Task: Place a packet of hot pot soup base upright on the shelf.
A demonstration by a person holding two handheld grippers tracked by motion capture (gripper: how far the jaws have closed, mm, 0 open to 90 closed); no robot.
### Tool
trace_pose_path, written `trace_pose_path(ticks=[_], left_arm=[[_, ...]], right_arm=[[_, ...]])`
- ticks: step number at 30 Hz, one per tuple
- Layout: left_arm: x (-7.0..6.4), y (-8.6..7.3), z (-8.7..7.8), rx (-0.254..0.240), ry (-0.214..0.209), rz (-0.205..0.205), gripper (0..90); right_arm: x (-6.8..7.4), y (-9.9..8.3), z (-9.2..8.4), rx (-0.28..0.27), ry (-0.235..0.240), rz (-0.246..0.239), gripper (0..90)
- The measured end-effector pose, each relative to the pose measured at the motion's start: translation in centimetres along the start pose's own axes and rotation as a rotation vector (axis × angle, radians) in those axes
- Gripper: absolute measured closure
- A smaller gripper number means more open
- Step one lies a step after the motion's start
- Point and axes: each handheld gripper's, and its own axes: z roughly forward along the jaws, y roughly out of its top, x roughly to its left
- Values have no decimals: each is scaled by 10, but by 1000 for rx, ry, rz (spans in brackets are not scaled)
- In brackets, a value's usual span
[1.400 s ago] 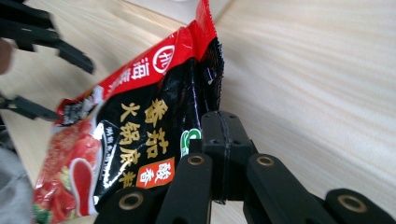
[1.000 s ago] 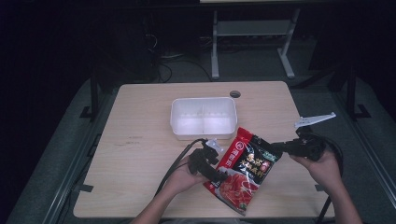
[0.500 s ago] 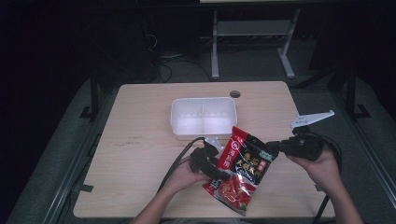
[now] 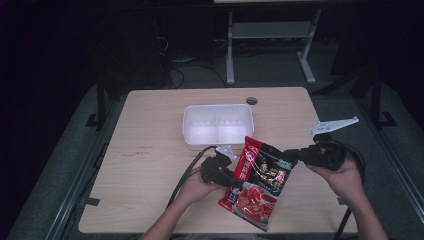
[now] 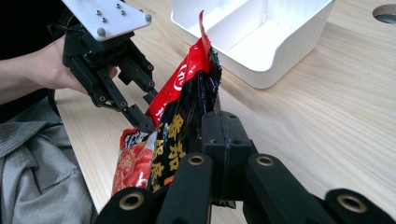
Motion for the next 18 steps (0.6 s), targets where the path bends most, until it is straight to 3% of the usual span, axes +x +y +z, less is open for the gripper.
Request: trace_pose_path(ticks=[10, 12, 14, 18], left_arm=[[-5, -1, -4, -17, 44, 40, 753], [-6, -1, -5, -18, 46, 42, 761], [-7, -1, -5, -22, 52, 52, 765], [-9, -1, -5, -23, 61, 61, 765]], right_arm=[[-5, 0, -3, -6, -8, 23, 877], [-8, -2, -2, -16, -8, 42, 777], [-10, -5, -1, -20, -9, 65, 617], [-14, -10, 6, 5, -2, 90, 456]])
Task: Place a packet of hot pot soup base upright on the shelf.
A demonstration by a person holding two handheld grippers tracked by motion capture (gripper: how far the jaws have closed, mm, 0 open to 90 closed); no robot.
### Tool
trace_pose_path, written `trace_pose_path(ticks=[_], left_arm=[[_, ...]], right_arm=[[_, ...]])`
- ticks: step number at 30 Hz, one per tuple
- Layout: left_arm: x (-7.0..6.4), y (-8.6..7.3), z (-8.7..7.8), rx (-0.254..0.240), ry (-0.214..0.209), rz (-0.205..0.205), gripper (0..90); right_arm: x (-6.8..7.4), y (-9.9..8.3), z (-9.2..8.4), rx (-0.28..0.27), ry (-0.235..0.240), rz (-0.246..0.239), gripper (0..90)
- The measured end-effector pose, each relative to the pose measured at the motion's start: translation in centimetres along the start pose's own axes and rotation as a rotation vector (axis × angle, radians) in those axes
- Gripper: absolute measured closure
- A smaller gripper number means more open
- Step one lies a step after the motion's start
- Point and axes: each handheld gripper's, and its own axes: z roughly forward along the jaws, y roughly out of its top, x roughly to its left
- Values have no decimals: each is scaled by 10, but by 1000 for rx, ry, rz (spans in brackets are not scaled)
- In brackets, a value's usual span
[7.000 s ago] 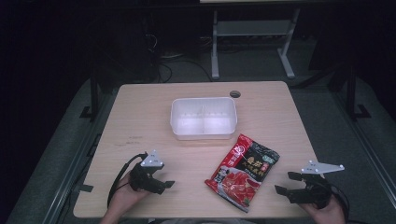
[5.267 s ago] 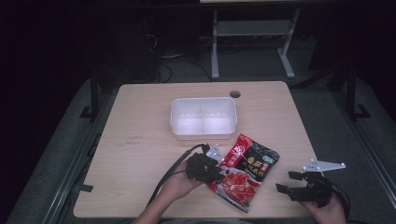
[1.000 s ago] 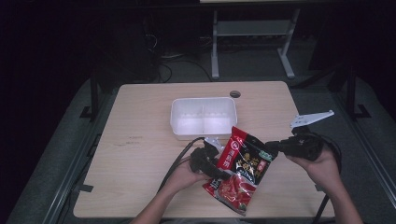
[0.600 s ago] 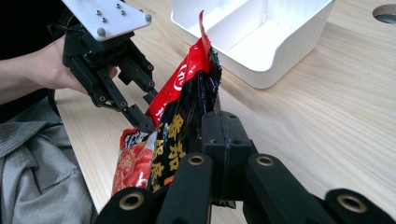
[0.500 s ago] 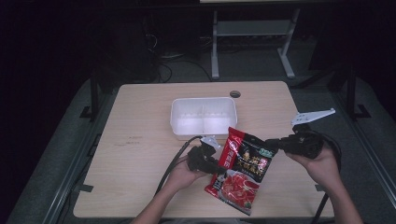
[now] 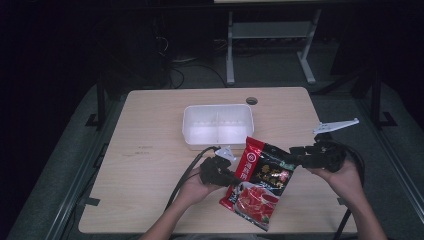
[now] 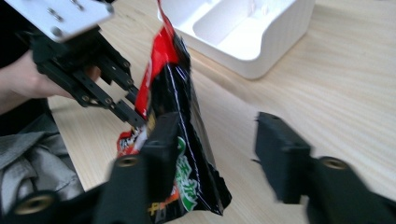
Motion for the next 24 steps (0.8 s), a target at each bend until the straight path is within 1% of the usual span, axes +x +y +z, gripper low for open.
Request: trace_pose_path(ticks=[2, 7, 13, 16, 18, 20, 22, 24], left_arm=[[0, 0, 0, 1, 1, 1, 766], [-1, 0, -1, 1, 3, 6, 764], [-2, 0, -2, 4, 8, 17, 764], [-3, 0, -2, 4, 10, 19, 763], [-3, 0, -2, 5, 11, 21, 761], [-4, 0, -3, 12, 17, 25, 758], [-4, 0, -3, 13, 17, 28, 748], [-4, -1, -4, 12, 18, 31, 733]], right_arm=[[-1, -3, 4, 11, 9, 13, 436], [0, -7, 16, 38, 35, 15, 426], [2, -9, 28, 60, 54, 15, 447], [2, -9, 34, 77, 66, 14, 474], [4, -9, 37, 86, 77, 4, 539], [6, -8, 38, 86, 80, -2, 577], [6, -7, 38, 76, 83, -2, 647], [5, -7, 36, 70, 96, 11, 686]])
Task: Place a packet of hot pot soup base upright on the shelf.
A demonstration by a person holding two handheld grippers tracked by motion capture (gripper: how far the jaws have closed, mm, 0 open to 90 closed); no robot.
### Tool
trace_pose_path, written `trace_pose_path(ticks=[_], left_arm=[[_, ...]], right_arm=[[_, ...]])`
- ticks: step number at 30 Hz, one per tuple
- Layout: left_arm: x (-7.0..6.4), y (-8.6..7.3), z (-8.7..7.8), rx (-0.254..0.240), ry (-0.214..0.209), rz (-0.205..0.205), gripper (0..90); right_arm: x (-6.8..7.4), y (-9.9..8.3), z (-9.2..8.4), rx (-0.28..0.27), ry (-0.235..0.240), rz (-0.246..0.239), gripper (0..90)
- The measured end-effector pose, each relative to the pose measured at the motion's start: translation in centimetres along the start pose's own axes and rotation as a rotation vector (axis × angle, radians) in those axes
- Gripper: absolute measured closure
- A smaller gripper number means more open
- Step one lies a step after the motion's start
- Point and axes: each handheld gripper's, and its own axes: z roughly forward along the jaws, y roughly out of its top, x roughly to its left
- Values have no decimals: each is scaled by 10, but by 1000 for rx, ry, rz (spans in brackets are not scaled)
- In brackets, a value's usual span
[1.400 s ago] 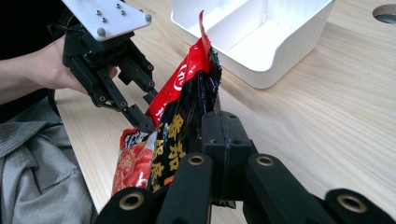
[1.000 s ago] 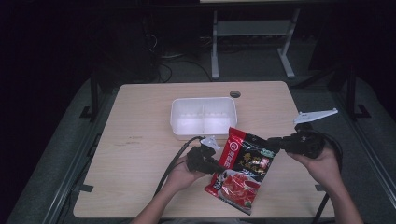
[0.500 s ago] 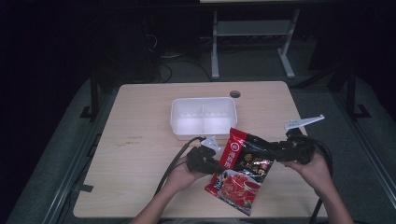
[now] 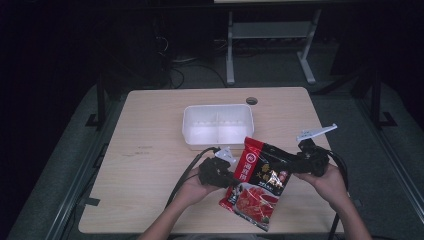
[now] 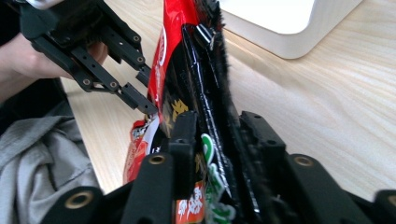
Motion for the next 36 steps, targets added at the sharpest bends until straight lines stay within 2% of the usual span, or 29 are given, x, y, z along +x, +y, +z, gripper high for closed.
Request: trace_pose_path(ticks=[6, 8, 9, 15, 21, 28, 36], left_arm=[[-2, -3, -6, -5, 21, 4, 640], [-3, -5, -11, -12, 37, -1, 571], [-4, -6, -14, -14, 27, -5, 565], [-10, -14, -28, -12, 63, 18, 530], [-15, -32, -36, 2, 98, 30, 510], [-15, -52, -49, 14, 134, 20, 486], [-21, -68, -62, 19, 173, 31, 459]], right_arm=[[3, -2, -3, -4, -3, -2, 721], [4, -2, -4, -2, -13, 2, 722], [5, -2, -4, -2, -13, 3, 722], [11, 1, -7, -3, -32, -10, 722], [19, 5, -9, -9, -47, -24, 721], [29, 13, -17, -21, -80, -51, 718], [35, 25, -25, -28, -109, -71, 713]])
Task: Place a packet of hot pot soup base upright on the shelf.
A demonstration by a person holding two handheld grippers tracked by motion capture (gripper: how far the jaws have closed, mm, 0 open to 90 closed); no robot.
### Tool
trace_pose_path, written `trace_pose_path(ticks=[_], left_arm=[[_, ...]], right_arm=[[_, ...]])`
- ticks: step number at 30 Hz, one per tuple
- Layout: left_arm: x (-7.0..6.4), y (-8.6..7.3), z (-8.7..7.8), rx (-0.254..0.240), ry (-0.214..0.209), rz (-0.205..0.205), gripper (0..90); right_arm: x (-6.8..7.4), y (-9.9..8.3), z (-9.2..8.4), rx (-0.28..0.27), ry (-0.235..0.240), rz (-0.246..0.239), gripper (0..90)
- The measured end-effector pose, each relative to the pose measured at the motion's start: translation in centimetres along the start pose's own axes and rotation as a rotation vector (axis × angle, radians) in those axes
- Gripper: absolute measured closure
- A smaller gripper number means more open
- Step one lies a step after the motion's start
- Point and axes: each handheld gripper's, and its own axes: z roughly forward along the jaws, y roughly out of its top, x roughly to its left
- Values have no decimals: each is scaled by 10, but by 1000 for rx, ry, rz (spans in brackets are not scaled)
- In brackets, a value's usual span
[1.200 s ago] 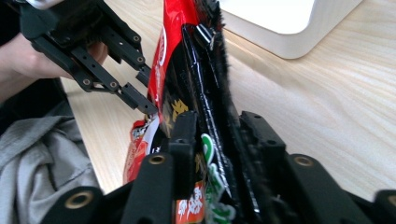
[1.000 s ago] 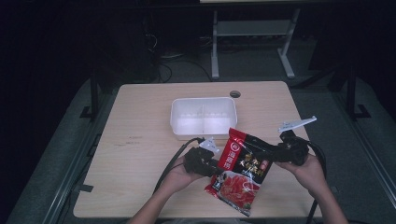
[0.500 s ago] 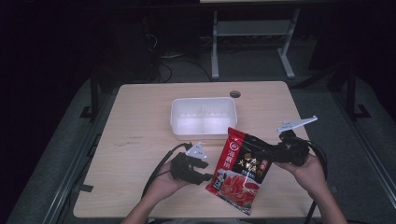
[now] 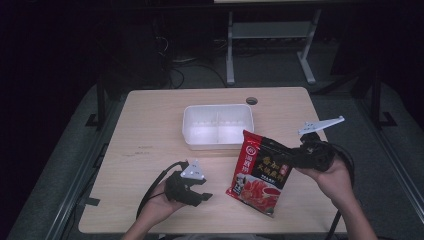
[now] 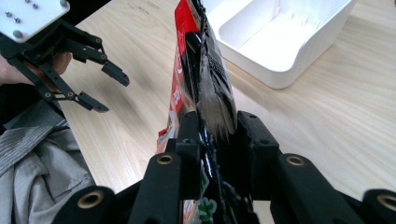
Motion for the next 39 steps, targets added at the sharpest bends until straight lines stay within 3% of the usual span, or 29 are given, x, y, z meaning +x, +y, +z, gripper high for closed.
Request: trace_pose_path(ticks=[7, 17, 39], left_arm=[[0, -12, -7, 3, 16, -7, 428], [5, -28, -15, -9, 42, -16, 392], [12, -39, -21, -3, 66, -29, 303]], right_arm=[[2, 13, -5, 2, -17, -21, 708], [-3, 36, -12, -24, -28, -14, 706], [-6, 98, -10, -23, -70, -41, 701]])
